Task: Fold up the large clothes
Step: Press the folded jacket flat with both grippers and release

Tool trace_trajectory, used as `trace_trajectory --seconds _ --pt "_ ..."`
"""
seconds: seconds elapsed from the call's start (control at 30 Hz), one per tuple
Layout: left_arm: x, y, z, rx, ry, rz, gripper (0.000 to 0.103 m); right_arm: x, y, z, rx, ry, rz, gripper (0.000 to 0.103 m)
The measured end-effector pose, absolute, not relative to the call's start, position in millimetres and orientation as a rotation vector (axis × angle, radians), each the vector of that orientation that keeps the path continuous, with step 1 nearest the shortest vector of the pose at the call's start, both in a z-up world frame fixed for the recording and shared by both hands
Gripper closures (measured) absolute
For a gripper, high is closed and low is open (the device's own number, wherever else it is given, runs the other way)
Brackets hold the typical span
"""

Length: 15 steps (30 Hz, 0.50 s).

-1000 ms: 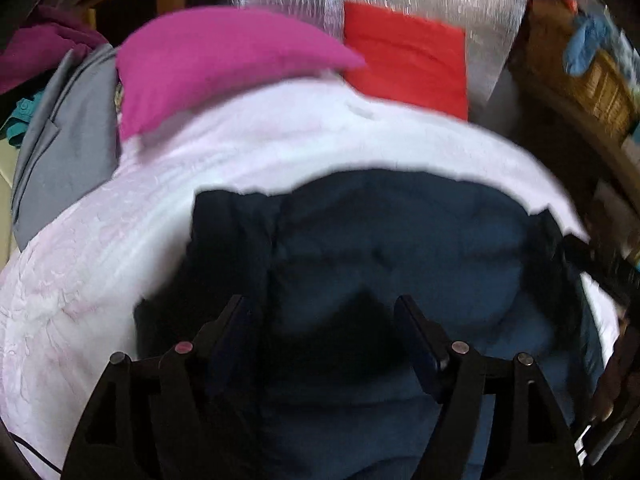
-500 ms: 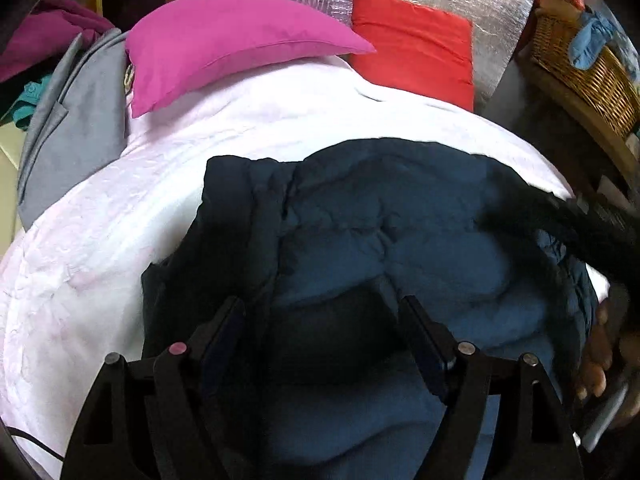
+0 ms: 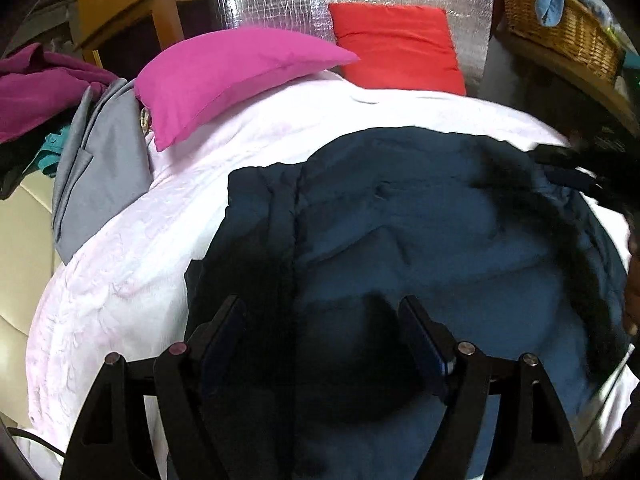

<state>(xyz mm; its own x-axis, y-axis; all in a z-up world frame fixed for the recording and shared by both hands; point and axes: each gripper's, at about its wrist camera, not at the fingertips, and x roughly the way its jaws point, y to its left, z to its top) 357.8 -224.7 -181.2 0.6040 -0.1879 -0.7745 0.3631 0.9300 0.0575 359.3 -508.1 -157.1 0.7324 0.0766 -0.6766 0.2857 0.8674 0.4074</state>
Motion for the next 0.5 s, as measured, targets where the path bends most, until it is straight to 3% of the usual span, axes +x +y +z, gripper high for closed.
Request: trace_trajectory --seconds 0.2,0.4,0.5 --pt "332.5 -230.8 -186.0 0.221 0.903 -0.361 0.023 270.8 -534.3 -156.0 0.520 0.757 -0.220 0.058" --pt "314.3 -239.1 -208.9 0.253 0.890 -0.307 0.019 223.0 -527.7 -203.5 0.510 0.874 -0.251 0.056" --pt "298.8 -225.0 -198.7 0.202 0.889 -0.286 0.019 197.6 -513.8 -189.9 0.468 0.822 -0.251 0.057"
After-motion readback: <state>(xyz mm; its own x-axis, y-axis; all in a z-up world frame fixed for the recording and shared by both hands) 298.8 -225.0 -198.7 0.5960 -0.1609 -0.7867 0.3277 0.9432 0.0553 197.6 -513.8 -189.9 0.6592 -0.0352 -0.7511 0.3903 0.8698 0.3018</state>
